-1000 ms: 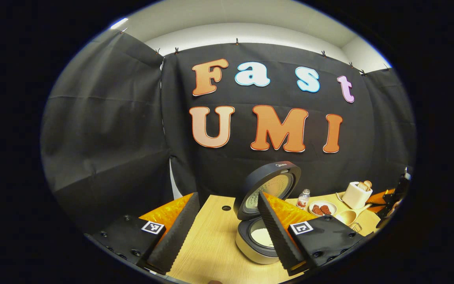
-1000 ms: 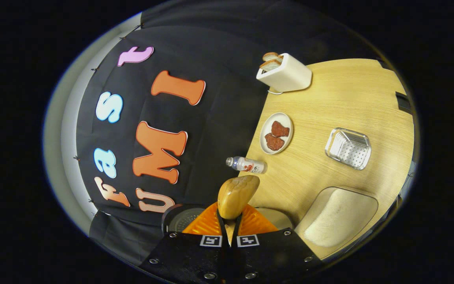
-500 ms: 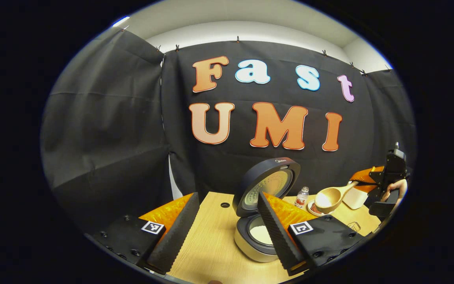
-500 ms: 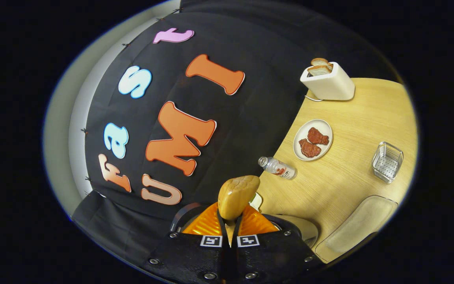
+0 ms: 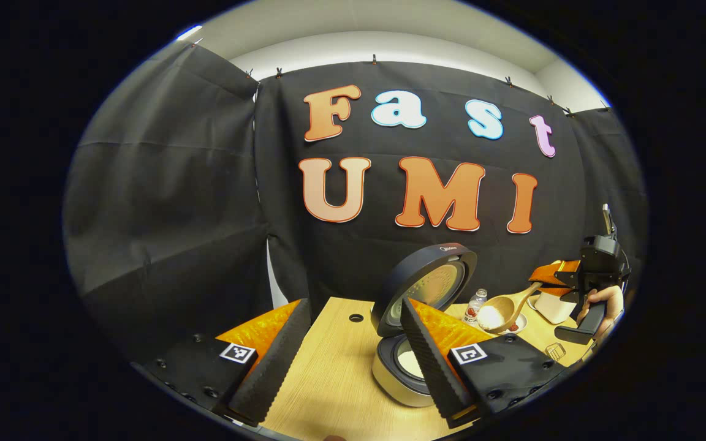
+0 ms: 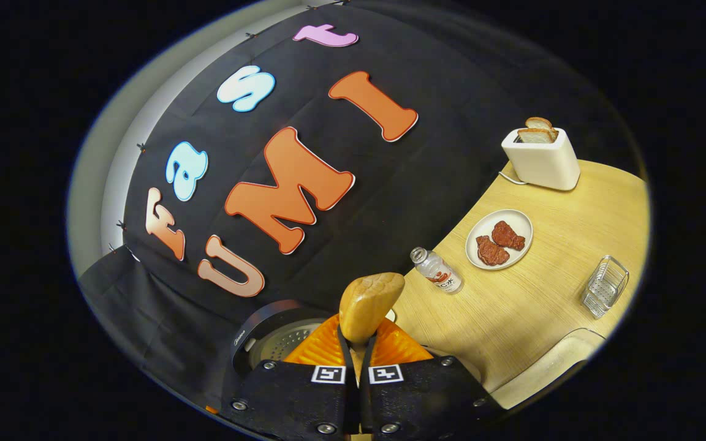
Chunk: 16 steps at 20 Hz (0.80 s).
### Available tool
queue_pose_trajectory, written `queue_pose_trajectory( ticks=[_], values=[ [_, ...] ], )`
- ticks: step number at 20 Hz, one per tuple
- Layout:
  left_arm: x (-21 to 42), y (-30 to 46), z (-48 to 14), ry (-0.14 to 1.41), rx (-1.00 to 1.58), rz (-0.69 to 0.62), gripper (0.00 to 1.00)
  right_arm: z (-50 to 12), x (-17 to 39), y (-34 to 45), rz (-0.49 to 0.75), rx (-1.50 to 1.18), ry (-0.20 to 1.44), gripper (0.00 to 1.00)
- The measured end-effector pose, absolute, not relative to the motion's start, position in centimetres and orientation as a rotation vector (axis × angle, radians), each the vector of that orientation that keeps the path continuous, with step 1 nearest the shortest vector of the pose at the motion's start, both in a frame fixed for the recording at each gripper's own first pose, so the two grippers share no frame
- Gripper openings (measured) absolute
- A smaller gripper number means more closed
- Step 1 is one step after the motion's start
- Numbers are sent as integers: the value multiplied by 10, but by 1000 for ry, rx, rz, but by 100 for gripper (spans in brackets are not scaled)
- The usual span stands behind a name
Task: Close the left gripper, press the button to open the rice cooker; take a wooden spoon from the chopstick holder with the right hand, scoop a spoonful of rice and pour it into the rice cooker, then put the wooden spoon back into the chopstick holder.
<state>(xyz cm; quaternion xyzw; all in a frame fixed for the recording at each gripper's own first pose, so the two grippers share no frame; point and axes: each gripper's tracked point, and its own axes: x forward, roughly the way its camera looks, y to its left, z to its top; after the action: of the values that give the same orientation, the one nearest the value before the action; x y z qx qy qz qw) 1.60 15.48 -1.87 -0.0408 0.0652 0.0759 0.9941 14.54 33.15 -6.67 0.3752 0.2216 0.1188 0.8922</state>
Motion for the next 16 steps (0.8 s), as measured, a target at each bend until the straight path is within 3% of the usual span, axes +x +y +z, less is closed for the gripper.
queue_pose_trajectory(
  ticks=[16],
  values=[
    [21,159,-21,136,-74,144,100,-41,142,370,369,495,331,0]
  ],
)
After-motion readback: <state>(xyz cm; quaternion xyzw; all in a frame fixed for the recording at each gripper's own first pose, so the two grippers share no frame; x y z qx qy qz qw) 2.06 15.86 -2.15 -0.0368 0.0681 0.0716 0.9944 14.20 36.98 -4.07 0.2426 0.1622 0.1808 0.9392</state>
